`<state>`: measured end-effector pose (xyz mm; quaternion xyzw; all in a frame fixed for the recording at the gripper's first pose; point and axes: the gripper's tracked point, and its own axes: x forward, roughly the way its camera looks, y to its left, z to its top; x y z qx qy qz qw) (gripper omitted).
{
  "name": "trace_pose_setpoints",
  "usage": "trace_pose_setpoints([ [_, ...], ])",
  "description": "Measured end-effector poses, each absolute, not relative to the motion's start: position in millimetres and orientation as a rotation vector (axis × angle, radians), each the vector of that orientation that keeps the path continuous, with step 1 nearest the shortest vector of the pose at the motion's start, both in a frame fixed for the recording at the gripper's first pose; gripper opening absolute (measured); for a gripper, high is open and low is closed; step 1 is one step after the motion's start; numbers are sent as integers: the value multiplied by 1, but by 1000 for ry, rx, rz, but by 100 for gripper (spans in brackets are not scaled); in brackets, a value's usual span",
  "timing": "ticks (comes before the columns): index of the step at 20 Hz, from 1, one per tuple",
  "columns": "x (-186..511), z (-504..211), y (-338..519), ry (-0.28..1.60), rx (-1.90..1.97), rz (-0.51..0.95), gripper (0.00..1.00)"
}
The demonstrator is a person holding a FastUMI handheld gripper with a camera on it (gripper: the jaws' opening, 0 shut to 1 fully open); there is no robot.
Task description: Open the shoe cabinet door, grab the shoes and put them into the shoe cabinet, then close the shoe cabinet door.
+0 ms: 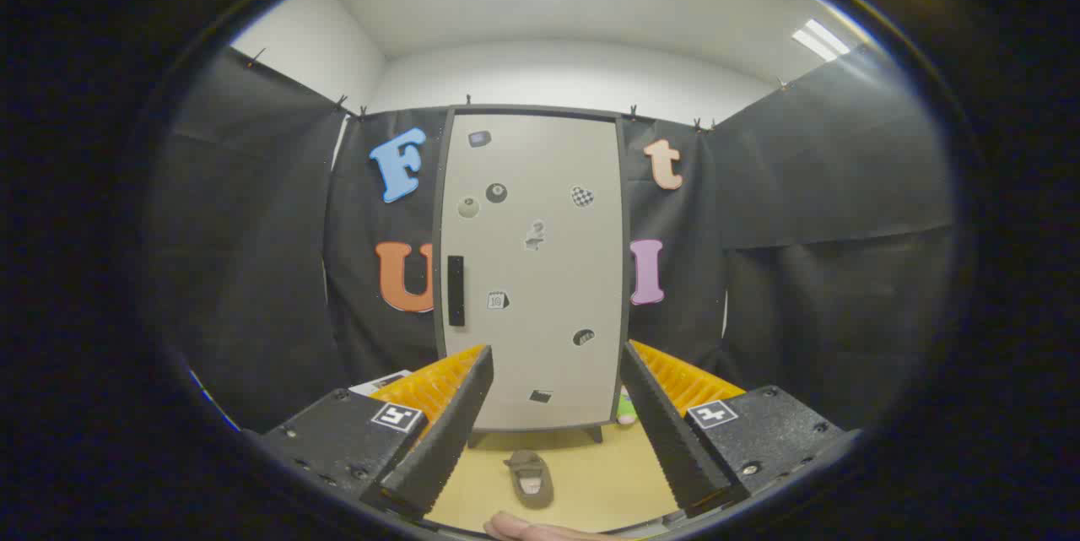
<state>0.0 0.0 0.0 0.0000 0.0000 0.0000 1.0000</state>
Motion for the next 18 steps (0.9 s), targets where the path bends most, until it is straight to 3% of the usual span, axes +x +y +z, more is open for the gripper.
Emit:
trace_pose_setpoints([
  [18,45,-8,0,13,1,25,99],
])
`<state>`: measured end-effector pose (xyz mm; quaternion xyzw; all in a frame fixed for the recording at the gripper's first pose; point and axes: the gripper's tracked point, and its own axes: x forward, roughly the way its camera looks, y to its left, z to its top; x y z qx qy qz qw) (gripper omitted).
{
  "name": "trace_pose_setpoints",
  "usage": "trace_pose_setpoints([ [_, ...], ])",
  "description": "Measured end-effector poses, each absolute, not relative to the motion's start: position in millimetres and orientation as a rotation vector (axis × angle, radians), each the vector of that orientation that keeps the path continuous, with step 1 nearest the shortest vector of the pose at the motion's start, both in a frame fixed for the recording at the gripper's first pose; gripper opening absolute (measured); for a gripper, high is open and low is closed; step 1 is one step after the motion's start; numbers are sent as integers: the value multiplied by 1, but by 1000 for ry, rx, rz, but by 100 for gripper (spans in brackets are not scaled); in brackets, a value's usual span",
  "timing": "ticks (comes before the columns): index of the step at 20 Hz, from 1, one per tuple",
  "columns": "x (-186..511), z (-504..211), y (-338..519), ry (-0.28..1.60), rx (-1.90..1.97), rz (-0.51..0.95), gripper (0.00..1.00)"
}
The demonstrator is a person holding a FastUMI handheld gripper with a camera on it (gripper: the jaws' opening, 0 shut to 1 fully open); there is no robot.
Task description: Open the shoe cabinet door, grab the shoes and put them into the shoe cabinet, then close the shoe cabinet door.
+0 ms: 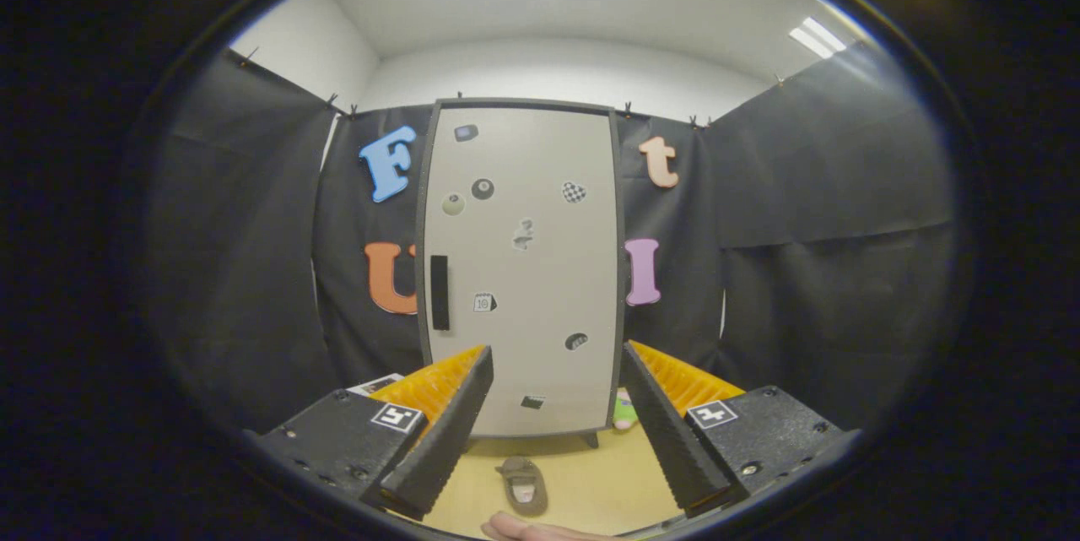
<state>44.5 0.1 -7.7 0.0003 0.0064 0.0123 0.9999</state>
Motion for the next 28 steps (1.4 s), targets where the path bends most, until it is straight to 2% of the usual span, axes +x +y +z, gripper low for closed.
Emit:
trace_pose_setpoints([
  [8,117,-9,24,28,-30,52,99],
  [20,238,-8,157,54,-41,224,99],
  [25,279,-26,186,124,-12,188,99],
  [26,286,-26,188,140,11,183,98],
  [27,293,-29,186,158,32,165,90],
  [28,299,-32,183,172,54,151,86],
])
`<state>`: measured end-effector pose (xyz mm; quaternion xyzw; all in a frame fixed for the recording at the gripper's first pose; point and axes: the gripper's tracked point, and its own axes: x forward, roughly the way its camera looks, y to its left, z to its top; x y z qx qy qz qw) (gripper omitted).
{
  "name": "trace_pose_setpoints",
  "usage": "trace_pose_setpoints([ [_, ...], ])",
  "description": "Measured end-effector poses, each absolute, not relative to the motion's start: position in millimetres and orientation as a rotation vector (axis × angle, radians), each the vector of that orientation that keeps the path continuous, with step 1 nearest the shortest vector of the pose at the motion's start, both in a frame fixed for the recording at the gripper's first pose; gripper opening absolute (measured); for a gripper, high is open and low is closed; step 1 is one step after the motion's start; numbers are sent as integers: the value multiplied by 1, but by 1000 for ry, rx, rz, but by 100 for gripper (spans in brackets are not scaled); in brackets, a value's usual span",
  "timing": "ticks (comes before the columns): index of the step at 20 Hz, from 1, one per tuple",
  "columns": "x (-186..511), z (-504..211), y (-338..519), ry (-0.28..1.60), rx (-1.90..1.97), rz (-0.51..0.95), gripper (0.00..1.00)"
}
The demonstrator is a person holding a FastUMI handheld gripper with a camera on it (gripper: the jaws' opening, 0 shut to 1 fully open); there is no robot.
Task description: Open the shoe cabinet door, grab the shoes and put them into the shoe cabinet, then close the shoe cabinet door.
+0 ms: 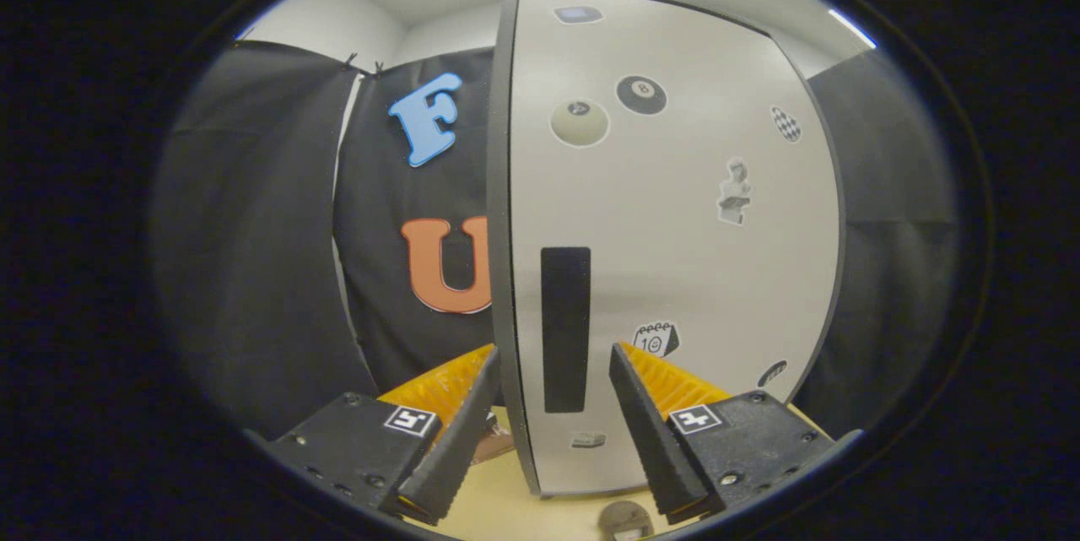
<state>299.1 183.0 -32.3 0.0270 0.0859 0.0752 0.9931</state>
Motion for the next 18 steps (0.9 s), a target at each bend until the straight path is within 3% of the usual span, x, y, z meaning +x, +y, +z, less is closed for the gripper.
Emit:
trace_pose_setpoints([
  [5,325,-58,187,269,99,167,51],
  [9,333,-59,186,245,19,159,37],
  [18,315,-58,181,283,61,210,32],
])
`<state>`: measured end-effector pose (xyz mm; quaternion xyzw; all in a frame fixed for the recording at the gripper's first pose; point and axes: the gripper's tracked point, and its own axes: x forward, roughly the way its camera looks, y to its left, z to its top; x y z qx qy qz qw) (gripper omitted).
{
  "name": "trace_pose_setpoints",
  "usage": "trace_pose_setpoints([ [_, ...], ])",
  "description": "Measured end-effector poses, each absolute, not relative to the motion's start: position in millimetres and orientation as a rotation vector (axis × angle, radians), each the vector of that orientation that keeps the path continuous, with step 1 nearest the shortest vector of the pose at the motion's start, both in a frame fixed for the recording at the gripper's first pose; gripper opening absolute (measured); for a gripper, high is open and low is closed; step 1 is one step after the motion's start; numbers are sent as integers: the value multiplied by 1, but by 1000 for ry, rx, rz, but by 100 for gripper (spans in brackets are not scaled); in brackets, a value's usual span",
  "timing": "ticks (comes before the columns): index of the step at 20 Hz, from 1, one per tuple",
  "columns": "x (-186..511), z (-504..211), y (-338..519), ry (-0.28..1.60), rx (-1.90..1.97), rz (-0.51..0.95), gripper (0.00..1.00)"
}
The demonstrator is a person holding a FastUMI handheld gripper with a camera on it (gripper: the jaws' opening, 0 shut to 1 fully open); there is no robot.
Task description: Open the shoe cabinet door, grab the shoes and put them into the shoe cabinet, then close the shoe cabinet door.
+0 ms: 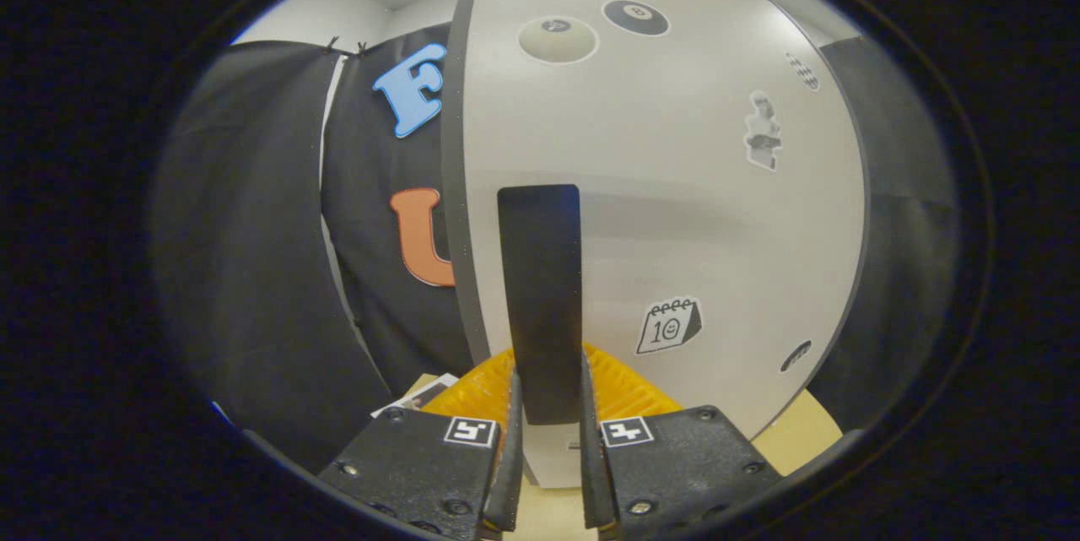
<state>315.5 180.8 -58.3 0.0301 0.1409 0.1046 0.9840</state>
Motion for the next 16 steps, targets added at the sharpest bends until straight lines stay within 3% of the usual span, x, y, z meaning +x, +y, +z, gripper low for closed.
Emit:
trace_pose_setpoints([
  [16,230,-51,131,284,18,412,28],
])
